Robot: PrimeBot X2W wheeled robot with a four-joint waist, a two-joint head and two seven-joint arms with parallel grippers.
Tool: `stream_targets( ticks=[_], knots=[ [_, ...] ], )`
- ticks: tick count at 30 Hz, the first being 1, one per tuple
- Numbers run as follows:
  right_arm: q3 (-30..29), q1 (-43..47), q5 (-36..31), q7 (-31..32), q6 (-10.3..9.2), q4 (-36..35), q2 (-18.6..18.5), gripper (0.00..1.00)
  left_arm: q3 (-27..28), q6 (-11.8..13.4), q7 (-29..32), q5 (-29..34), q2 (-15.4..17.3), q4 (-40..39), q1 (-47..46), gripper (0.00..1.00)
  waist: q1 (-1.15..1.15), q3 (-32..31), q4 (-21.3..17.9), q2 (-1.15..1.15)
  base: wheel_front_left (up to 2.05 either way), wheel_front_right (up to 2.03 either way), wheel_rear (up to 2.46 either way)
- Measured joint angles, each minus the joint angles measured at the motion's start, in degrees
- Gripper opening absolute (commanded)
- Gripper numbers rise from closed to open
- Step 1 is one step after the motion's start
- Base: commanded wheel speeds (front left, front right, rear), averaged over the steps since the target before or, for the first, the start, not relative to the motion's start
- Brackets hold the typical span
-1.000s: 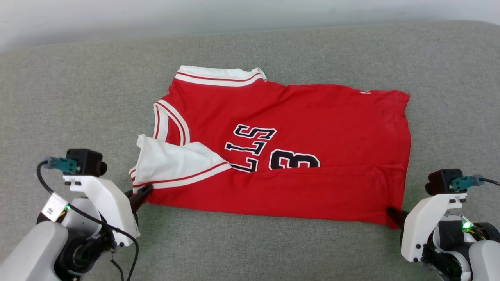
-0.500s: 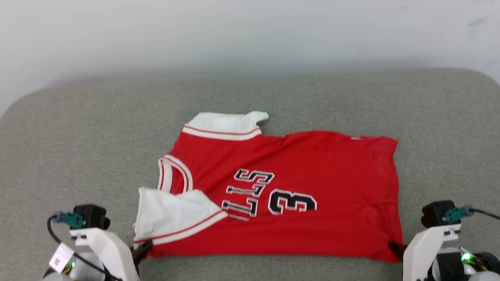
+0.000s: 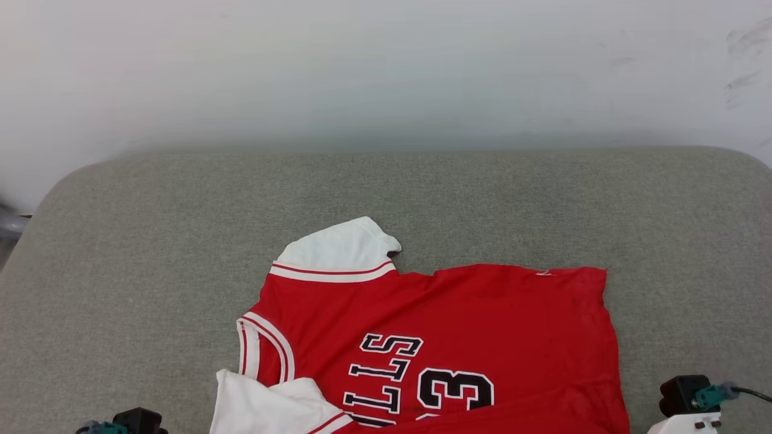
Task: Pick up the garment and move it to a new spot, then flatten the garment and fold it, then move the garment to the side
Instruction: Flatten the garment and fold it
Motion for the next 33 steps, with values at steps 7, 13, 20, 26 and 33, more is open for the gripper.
stream_targets(
  ticks=[7,13,20,26,33],
  knots=[
    [-0.8,0.7,-0.8,-11.2,-0.02,-1.3,2.9,1.00,0.0,-1.8,-3.5,1.2,-2.8,1.4,-2.9,1.00,0.00,-0.1,0.2,0.00,0.00,0.00,0.00],
    [-3.5,-0.8,-3.2,-22.9,-0.02,-3.8,5.9,1.00,1.5,-1.4,-10.2,5.6,-3.3,0.6,-5.7,1.00,0.00,-0.3,-0.4,0.00,0.00,0.00,0.00],
    [-5.0,-2.9,-7.3,-32.4,-0.02,-7.0,7.4,1.00,3.3,-0.2,-24.9,14.8,-5.7,-0.4,-10.2,1.00,0.00,0.1,-1.1,0.00,0.00,0.00,0.00],
    [-5.1,-5.5,-8.7,-34.1,-0.02,-10.1,8.2,1.00,3.0,-0.3,-32.5,20.7,-7.2,-0.5,-14.4,1.00,0.01,2.4,-2.1,0.00,0.00,0.00,0.00],
    [-5.5,-9.5,-10.3,-35.0,-0.02,-14.2,8.5,1.00,2.3,-1.5,-33.5,23.6,-8.5,2.1,-22.3,1.00,0.01,7.2,-3.6,0.00,0.00,0.00,0.00]
  ],
)
